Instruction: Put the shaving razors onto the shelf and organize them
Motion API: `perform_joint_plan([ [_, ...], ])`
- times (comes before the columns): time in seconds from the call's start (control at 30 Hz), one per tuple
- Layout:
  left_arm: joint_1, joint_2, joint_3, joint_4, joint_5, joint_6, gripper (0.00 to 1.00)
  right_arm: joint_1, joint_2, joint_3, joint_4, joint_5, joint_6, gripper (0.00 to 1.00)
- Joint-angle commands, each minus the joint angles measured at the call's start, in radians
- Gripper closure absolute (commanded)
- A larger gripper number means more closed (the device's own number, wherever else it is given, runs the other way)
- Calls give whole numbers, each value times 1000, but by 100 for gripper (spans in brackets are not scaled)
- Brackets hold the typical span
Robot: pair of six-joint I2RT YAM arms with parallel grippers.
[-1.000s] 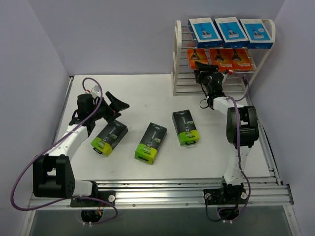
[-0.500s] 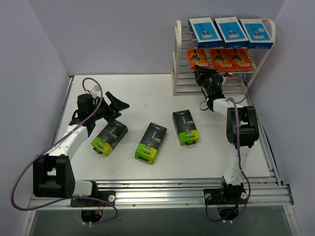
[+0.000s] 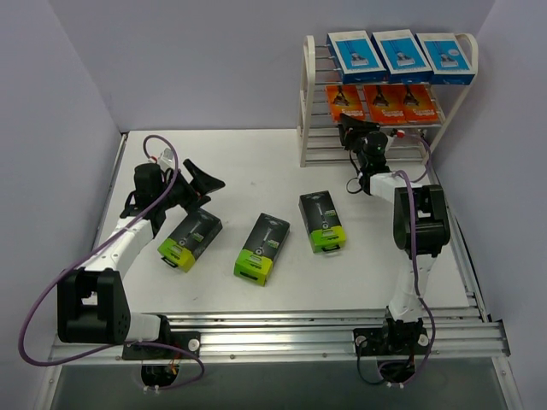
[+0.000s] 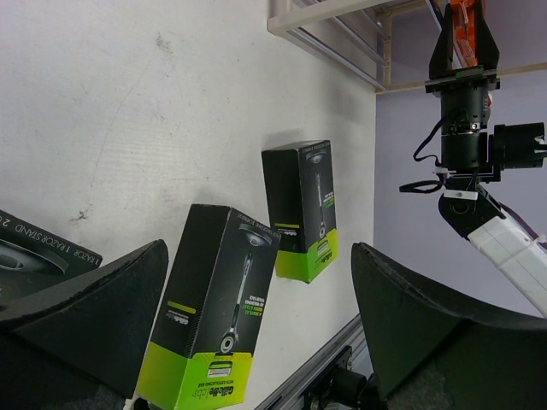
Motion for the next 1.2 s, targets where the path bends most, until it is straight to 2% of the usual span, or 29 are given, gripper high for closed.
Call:
perform_joint_plan([
  [0.0, 6, 3, 2, 60, 26, -5, 4, -18, -70, -11, 35, 38, 4, 87],
  [0.53, 7, 7, 0, 64, 29, -8, 4, -61, -85, -11, 12, 28, -6, 84],
  [0.63, 6, 7, 0, 64, 29, -7, 4, -61, -82, -6, 9, 25, -8, 78],
  [0.87, 6, 7, 0, 64, 29, -7, 4, -61, -87, 6, -19, 19, -22, 53],
  [1.17, 10, 1, -1, 63, 26, -10, 3, -58, -111, 24, -88, 7, -48, 39],
])
